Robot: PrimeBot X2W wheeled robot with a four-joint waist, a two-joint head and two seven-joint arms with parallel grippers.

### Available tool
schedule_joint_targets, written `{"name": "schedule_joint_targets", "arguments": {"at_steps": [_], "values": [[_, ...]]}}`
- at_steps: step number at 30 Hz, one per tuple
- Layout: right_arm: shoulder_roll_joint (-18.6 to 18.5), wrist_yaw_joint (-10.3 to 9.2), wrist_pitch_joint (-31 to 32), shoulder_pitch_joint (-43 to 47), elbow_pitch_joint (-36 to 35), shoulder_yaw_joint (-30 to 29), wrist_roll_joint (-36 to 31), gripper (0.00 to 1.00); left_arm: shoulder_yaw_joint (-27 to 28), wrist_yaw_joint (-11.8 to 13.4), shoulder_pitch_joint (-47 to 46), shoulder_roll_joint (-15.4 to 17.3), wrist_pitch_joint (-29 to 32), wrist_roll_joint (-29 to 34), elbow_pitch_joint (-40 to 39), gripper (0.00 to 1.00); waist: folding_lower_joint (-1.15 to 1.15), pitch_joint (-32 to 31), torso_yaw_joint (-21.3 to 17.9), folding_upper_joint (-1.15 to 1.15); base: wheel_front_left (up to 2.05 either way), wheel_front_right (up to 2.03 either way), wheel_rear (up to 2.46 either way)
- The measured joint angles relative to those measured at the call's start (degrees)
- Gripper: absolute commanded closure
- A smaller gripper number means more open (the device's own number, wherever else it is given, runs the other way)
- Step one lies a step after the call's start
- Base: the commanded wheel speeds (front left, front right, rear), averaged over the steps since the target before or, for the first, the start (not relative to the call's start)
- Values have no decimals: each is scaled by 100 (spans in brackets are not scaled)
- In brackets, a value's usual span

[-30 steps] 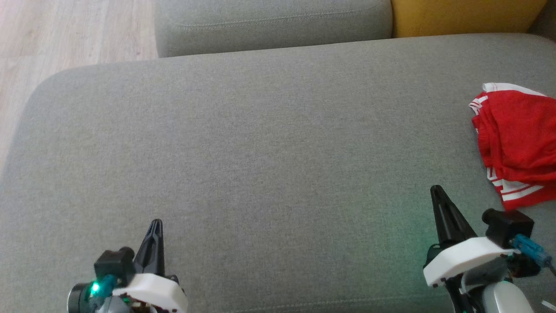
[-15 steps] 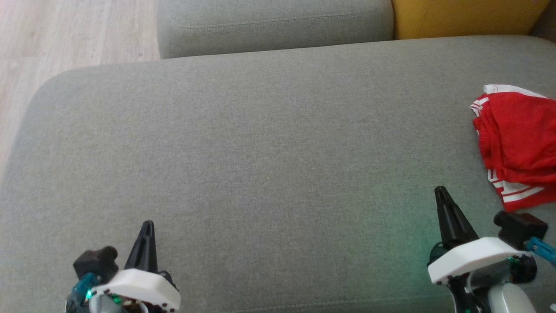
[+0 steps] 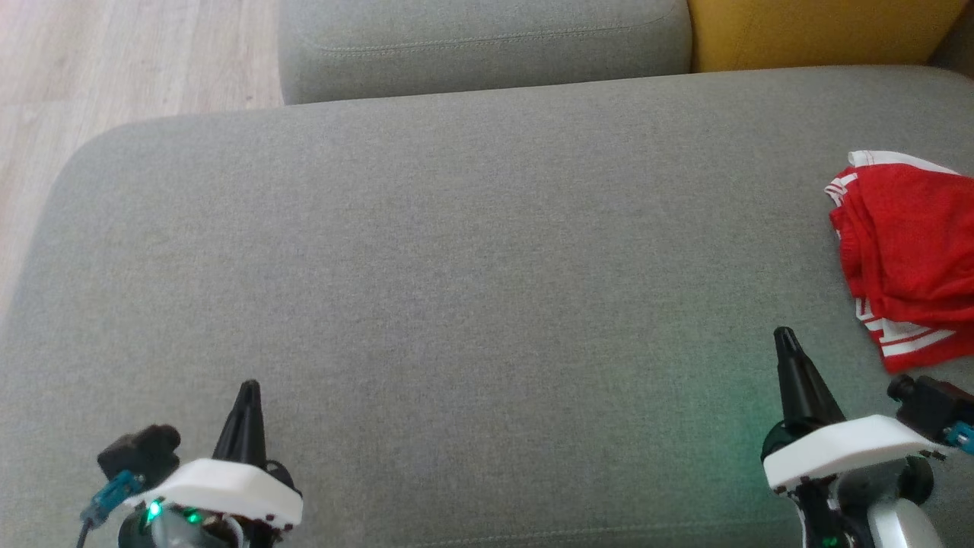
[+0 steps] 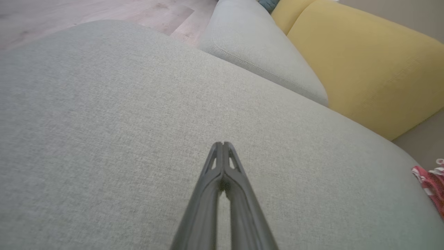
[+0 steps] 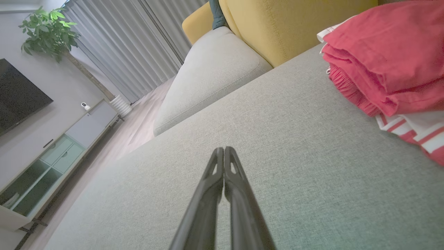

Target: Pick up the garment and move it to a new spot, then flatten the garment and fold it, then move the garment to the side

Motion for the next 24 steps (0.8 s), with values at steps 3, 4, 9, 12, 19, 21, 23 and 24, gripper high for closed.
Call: {"name": "schedule_joint_targets", "arguments": {"at_steps": [3, 4, 9, 12, 19, 21, 23, 24], "values": [[0, 0, 1, -12, 23, -7, 212, 100, 22, -47, -42, -7, 42, -202, -2, 100, 0, -6, 5, 0, 0, 0, 0], [-1, 0, 1, -19, 26, -12, 278, 100, 26, -48, -42, -10, 69, -268, -1, 100, 0, -7, 6, 0, 0, 0, 0], [-2, 0, 19, -47, 65, -35, 616, 100, 64, -111, -42, -23, 140, -606, -1, 100, 0, -16, 14, 0, 0, 0, 0], [-3, 0, 20, -104, 99, -47, 817, 100, 120, -146, -50, -33, 198, -804, 0, 100, 0, -22, 19, 0, 0, 0, 0], [-4, 0, 27, -115, 130, -80, 1299, 100, 211, -203, -92, -49, 318, -1282, 0, 100, 0, -35, 31, 0, 0, 0, 0], [-5, 0, 43, -115, 149, -94, 1427, 100, 227, -242, -124, -55, 348, -1413, 0, 100, 0, -39, 34, 0, 0, 0, 0], [-5, 0, 43, -115, 156, -100, 1494, 100, 236, -243, -148, -56, 368, -1479, 0, 100, 0, -41, 36, 0, 0, 0, 0], [-5, 0, 43, -116, 159, -107, 1569, 100, 244, -247, -160, -60, 374, -1545, 0, 100, 0, -42, 37, 0, 0, 0, 0]]}}
